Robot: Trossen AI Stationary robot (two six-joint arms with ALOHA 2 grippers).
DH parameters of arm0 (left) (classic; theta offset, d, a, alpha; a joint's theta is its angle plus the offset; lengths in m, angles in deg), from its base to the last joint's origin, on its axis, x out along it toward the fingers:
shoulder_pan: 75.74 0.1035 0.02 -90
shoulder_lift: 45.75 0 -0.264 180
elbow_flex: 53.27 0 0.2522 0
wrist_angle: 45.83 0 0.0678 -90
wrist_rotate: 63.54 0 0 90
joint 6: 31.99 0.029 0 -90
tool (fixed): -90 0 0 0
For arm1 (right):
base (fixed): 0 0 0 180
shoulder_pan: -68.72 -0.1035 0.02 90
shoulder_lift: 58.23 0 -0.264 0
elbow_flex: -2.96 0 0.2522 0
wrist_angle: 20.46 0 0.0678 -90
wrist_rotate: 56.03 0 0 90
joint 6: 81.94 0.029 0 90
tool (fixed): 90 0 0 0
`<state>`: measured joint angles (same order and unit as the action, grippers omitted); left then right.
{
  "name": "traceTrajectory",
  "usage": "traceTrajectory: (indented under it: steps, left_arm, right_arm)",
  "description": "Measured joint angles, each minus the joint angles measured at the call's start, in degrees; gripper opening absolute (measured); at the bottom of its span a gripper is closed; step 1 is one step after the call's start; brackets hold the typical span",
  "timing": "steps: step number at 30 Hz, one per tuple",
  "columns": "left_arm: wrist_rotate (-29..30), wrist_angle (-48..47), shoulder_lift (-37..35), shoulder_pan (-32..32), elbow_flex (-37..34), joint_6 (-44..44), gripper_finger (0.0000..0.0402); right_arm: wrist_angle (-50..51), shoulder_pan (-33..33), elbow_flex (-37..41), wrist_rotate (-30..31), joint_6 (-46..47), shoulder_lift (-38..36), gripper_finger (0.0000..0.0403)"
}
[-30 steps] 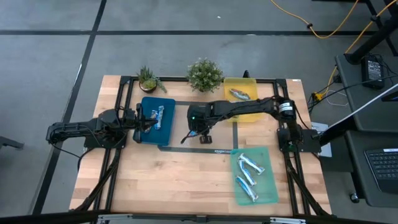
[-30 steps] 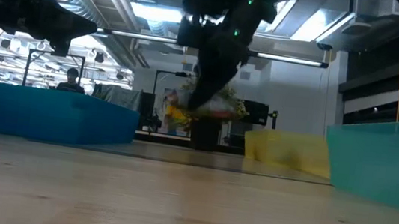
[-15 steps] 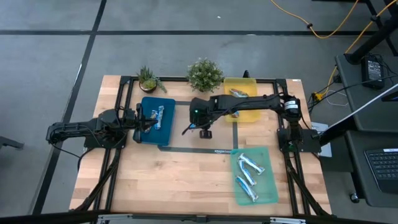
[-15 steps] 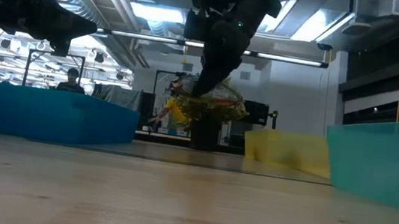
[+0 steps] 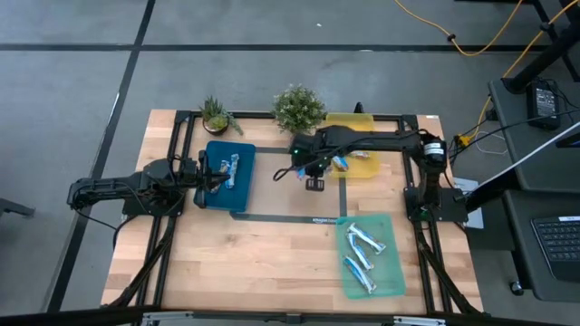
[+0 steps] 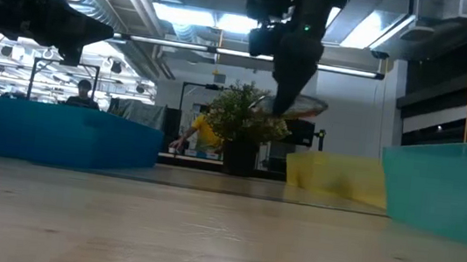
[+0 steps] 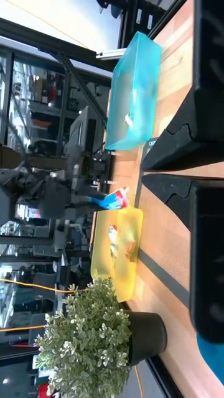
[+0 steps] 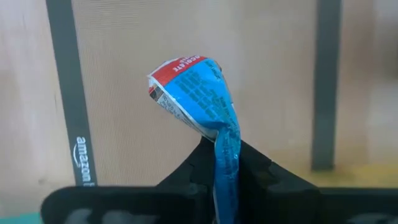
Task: Pick and place Granola Bars by type
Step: Put the red granola bar into the yellow bin
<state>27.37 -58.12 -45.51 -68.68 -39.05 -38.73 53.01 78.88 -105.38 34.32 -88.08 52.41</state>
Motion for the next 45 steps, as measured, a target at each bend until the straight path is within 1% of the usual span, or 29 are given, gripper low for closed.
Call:
traceTrajectory:
  steps: [4, 8, 14, 19, 22, 34, 39, 45]
  left_arm:
    - [0.02, 0.00, -0.01, -0.01, 0.01, 0.00, 0.0008]
    - [0.04, 0.00, -0.01, -0.01, 0.01, 0.00, 0.0010]
    - [0.04, -0.02, 0.00, 0.01, -0.01, 0.00, 0.0012]
    - [0.07, -0.02, -0.01, 0.01, 0.01, 0.00, 0.0008]
    - [0.07, 0.00, -0.01, -0.01, -0.01, 0.00, 0.0010]
    - [0.10, 0.00, -0.01, 0.01, 0.00, 0.00, 0.0008]
    - [0.13, -0.02, -0.01, -0.01, -0.01, 0.00, 0.0012]
    - [0.04, -0.02, 0.01, 0.00, 0.00, 0.00, 0.0010]
  right_arm:
    - [2.37, 1.83, 0.00, 0.02, 1.50, -3.08, 0.0044]
    - [2.66, 3.89, -0.01, 0.06, 2.82, -6.70, 0.0044]
    - [3.25, 6.58, -0.08, 0.08, 4.41, -10.24, 0.0044]
    - [4.82, 9.01, -0.09, 0.08, 4.37, -11.09, 0.0044]
    - [8.52, 11.02, -0.05, 0.08, 4.32, -11.11, 0.0044]
    - [14.12, 21.24, 0.08, 0.31, 3.72, -12.50, 0.0044]
    - [13.26, 25.08, 4.14, 2.70, 3.90, -16.19, 0.0044]
    - [9.84, 27.25, 11.87, 2.76, 6.08, -22.61, 0.0044]
